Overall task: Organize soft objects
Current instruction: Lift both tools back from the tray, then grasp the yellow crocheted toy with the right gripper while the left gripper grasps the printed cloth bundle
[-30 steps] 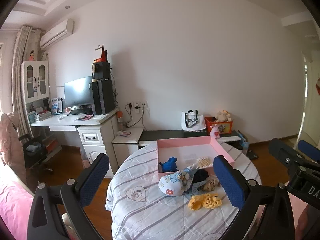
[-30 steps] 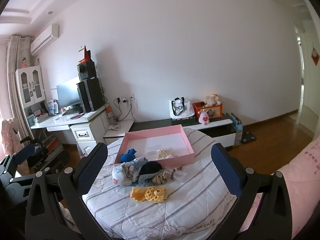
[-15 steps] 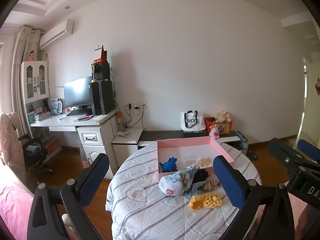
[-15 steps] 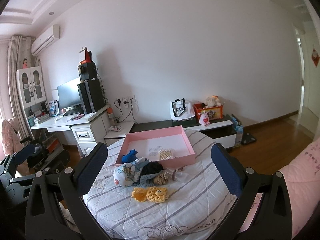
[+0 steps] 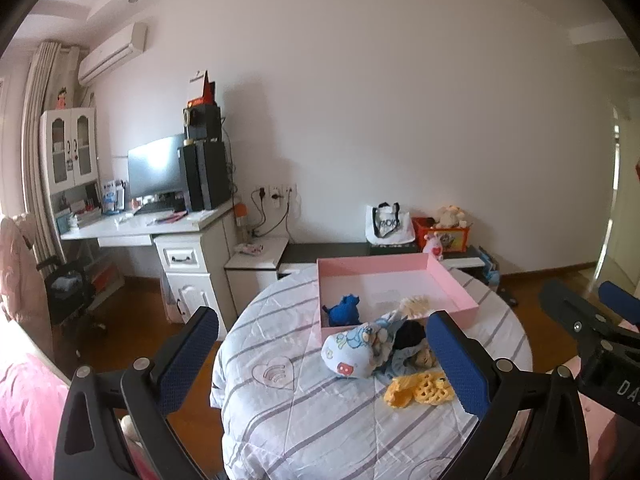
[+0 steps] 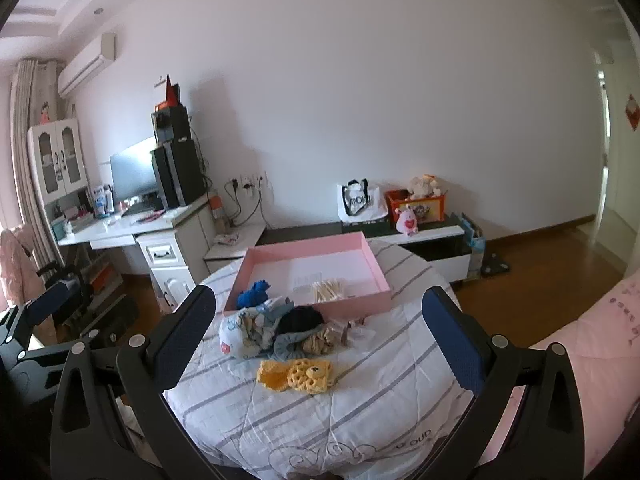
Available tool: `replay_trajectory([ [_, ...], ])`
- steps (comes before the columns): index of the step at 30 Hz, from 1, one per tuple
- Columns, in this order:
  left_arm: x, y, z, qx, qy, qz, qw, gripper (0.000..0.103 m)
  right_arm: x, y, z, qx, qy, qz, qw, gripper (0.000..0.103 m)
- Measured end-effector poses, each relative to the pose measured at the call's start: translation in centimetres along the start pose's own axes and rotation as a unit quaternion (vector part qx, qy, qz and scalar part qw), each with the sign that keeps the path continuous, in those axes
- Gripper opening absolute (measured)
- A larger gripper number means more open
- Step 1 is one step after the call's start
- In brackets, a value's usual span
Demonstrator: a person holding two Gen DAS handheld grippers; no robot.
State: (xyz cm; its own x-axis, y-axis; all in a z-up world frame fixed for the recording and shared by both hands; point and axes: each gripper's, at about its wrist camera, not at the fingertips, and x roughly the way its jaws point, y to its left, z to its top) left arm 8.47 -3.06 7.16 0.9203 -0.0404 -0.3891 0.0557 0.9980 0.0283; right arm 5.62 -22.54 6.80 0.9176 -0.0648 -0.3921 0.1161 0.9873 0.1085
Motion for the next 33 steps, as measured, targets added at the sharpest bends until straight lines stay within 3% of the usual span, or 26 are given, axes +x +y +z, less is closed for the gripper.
replay_trajectory([
  [14,7.4,2.4,-2.9,-0.001,0.086,0.022,0.996,0.103,7.6,1.6,-4.1,-0.012,0.108,0.005,0.994,0.103],
  [33,17.5,6.9,-7.0,-0.026,0.198,0.044,0.9788,0.103,18.2,4.0,-10.4,-0.024,0.263,0.0,0.965,0.103],
])
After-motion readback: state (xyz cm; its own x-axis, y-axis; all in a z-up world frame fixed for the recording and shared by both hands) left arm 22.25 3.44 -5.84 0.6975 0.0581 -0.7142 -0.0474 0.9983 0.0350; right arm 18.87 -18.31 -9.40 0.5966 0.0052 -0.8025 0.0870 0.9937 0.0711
